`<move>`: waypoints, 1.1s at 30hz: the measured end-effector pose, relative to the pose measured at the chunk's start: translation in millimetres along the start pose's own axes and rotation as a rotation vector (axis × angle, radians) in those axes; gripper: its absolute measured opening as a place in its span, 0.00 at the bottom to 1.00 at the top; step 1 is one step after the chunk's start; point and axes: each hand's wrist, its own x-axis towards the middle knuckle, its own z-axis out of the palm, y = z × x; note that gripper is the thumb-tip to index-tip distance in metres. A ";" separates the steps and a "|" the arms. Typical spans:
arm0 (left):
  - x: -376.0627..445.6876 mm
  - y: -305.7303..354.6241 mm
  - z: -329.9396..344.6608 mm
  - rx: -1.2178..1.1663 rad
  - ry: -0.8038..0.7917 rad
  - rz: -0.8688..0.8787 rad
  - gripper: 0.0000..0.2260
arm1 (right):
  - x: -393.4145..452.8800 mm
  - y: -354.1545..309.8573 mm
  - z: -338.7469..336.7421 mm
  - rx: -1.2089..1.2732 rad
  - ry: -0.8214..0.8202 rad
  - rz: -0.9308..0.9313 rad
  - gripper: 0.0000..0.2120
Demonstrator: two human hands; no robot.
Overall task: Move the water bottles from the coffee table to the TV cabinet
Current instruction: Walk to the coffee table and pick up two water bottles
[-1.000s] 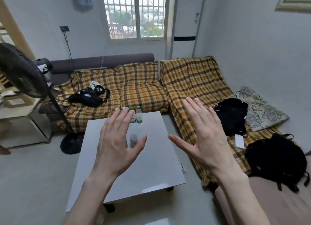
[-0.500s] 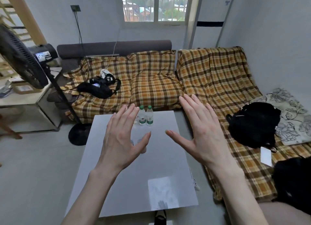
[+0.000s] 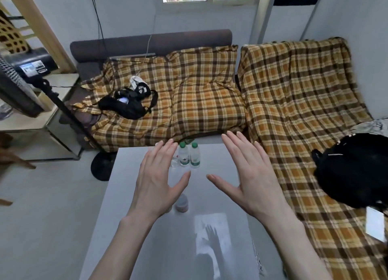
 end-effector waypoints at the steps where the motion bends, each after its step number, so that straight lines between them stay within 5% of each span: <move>1: 7.2 -5.1 7.4 0.003 -0.009 -0.005 0.33 | 9.0 6.1 9.1 0.005 -0.011 0.005 0.40; 27: 166.1 -210.7 249.3 0.118 -0.328 -0.055 0.27 | 192.2 108.7 305.2 -0.094 -0.382 0.036 0.35; 33: 182.2 -237.7 303.0 0.236 -0.416 -0.035 0.25 | 205.0 133.3 373.5 -0.109 -0.527 0.167 0.34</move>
